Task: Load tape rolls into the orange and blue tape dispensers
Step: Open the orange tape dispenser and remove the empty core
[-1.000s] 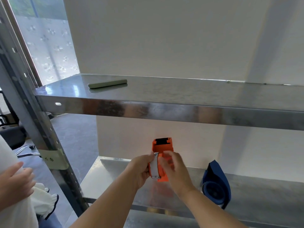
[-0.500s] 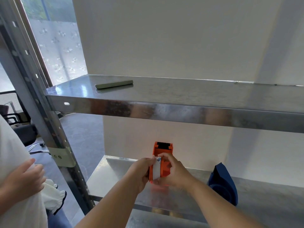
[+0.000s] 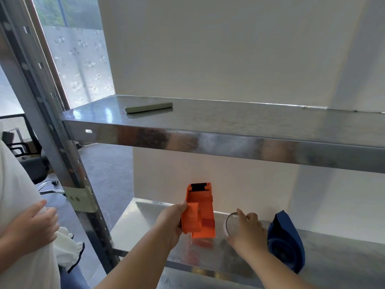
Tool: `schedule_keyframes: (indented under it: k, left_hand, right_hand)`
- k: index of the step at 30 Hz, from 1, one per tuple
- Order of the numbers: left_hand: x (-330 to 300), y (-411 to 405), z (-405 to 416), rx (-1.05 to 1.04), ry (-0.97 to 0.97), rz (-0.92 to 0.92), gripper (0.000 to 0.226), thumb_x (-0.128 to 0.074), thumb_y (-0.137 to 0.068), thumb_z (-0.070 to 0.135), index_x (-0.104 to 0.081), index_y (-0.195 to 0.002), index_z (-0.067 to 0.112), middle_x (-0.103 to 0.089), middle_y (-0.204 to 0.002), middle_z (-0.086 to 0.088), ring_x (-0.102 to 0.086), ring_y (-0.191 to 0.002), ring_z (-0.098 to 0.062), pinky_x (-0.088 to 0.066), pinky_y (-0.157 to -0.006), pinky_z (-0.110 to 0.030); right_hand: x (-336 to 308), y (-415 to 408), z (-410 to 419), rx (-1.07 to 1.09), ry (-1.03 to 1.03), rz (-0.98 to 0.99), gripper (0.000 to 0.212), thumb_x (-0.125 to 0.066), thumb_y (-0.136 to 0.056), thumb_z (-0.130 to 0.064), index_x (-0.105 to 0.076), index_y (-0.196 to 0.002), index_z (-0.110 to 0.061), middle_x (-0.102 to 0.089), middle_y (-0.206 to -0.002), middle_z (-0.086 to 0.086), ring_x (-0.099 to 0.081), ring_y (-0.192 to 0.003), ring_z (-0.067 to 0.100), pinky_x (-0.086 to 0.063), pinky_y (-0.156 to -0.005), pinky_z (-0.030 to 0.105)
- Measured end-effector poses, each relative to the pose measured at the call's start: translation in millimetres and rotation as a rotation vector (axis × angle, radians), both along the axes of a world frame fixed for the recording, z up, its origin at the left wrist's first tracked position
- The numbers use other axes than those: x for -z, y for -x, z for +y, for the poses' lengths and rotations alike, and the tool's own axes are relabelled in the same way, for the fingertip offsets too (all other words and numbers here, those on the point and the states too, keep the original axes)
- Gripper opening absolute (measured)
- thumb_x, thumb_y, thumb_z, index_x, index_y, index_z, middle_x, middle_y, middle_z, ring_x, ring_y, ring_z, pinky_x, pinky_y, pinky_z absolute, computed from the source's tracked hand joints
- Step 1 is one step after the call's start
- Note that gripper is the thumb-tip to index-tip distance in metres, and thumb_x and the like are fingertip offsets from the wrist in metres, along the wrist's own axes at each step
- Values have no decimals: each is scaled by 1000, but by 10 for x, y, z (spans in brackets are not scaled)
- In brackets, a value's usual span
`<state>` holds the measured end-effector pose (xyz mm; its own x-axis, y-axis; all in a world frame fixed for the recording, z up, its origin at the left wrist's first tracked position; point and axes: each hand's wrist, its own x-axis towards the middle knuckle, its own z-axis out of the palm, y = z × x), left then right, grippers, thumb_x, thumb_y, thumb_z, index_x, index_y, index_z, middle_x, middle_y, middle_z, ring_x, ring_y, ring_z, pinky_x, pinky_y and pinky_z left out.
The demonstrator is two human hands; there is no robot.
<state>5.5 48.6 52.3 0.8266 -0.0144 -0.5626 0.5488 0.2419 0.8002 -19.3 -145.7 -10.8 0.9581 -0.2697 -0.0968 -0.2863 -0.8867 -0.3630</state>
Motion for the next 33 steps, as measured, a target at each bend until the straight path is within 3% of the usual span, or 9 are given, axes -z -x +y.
schedule_keyframes:
  k: [4, 9, 14, 17, 20, 24, 27, 30, 33]
  left_hand:
    - [-5, -6, 44, -4, 22, -6, 21, -47, -100, 21, -60, -107, 7, -71, -85, -10, -63, -67, -22, -43, -39, -24]
    - [-20, 13, 112, 17, 36, -1, 19, -49, -100, 23, -59, -88, 10, -73, -53, -3, -62, -71, -25, -43, -58, -32]
    - [-49, 13, 159, 17, 73, 27, 18, -46, -101, 22, -56, -93, 9, -67, -87, -14, -62, -80, -29, -51, -66, -40]
    - [-10, -5, 176, 10, 118, 62, 19, -44, -101, 21, -54, -100, 6, -65, -91, -18, -63, -79, -32, -54, -63, -44]
    - [56, -7, 192, 35, 153, 77, 20, -40, -101, 14, -57, -101, 2, -65, -81, -17, -63, -72, -30, -56, -56, -40]
    - [221, -21, 224, 2, 178, 142, 24, -39, -102, 16, -58, -98, 2, -63, -71, -15, -61, -69, -28, -53, -57, -41]
    - [391, -46, 282, 27, 219, 170, 36, -46, -99, 33, -58, -98, -1, -66, -77, -17, -64, -72, -30, -58, -56, -39]
    - [608, -112, 315, 103, 46, 96, 40, -70, -84, 28, -63, -109, -3, -70, -101, -22, -68, -87, -34, -60, -78, -44]
    - [738, -117, 318, 130, -323, 1, 31, -73, -76, 7, -66, -106, 0, -64, -77, -10, -57, -64, -19, -49, -55, -27]
  right_hand:
    - [146, -4, -14, -56, 201, 33, 78, -61, -80, -47, -26, -145, -24, -38, -139, 4, -44, -124, 25, -36, -104, 36]
    - [225, -62, -27, -12, 165, 156, 79, -62, -78, -53, -29, -144, -24, -39, -138, 5, -45, -125, 25, -36, -103, 37]
    - [131, -121, 23, 75, 117, 29, 61, -42, -87, -53, -36, -140, -23, -44, -142, 2, -41, -131, 24, -34, -107, 39]
    - [-41, -135, 163, 89, -79, -179, 56, -24, -94, -56, -45, -135, -23, -54, -136, 0, -50, -123, 19, -42, -103, 37]
    - [-192, -96, 369, 4, -337, -121, 61, -28, -89, -65, -43, -135, -28, -61, -127, -3, -60, -113, 18, -46, -89, 30]
    - [-203, -43, 469, -99, -236, -122, 31, -43, -96, -31, -55, -124, -25, -69, -107, -4, -61, -83, 12, -49, -74, 24]
    - [-121, -40, 471, -101, -214, -114, 32, -41, -95, -18, -58, -122, -25, -69, -107, -3, -60, -84, 12, -45, -71, 24]
    - [-52, -41, 491, -108, -190, -102, 35, -38, -94, -17, -58, -120, -27, -69, -108, -2, -64, -96, 17, -44, -73, 26]
    - [-2, -67, 482, -93, -135, -66, 32, -36, -95, -19, -61, -115, -23, -69, -108, 1, -64, -99, 19, -46, -76, 27]
